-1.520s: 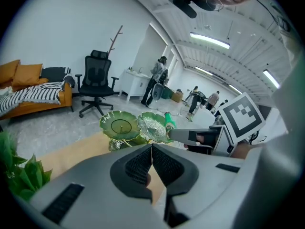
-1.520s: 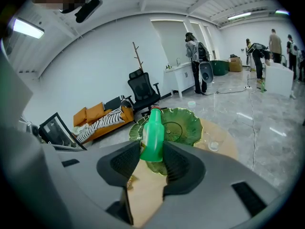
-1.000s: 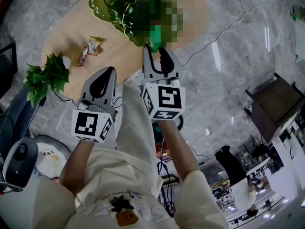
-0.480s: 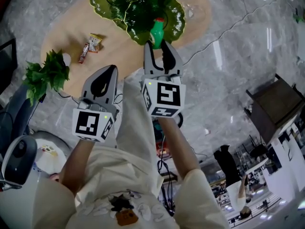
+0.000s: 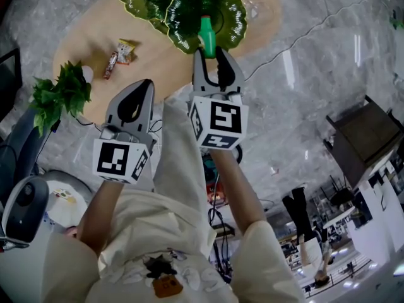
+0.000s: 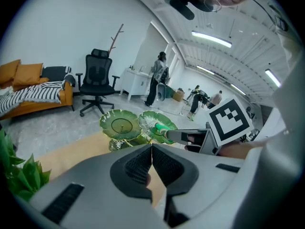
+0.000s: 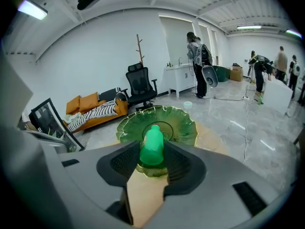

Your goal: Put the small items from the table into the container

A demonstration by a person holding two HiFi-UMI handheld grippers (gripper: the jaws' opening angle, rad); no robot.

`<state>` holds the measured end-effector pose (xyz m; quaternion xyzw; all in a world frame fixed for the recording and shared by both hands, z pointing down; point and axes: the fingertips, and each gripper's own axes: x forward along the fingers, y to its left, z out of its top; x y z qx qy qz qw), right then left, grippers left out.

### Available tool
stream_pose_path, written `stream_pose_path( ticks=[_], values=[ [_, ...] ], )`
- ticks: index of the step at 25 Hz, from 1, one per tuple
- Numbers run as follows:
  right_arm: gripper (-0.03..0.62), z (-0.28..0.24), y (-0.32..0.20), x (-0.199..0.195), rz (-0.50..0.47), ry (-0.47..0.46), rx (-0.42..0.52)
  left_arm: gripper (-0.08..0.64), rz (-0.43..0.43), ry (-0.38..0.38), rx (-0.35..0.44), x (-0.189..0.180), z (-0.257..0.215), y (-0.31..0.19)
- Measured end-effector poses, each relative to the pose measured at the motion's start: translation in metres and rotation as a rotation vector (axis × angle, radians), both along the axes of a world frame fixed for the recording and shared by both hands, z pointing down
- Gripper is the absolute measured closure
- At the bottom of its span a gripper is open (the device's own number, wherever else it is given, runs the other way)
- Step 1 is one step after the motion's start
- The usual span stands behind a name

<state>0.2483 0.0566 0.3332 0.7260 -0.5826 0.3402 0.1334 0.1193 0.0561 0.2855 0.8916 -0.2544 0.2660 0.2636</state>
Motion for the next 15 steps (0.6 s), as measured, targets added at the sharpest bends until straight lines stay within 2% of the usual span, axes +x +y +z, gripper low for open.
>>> stream_pose_path(
  ticks=[15],
  values=[
    [0.439, -0.016, 0.001, -0.002, 0.027, 0.033, 0.037, 0.551, -0.005, 0.001, 0.004, -0.01, -0.006, 0.0]
  ],
)
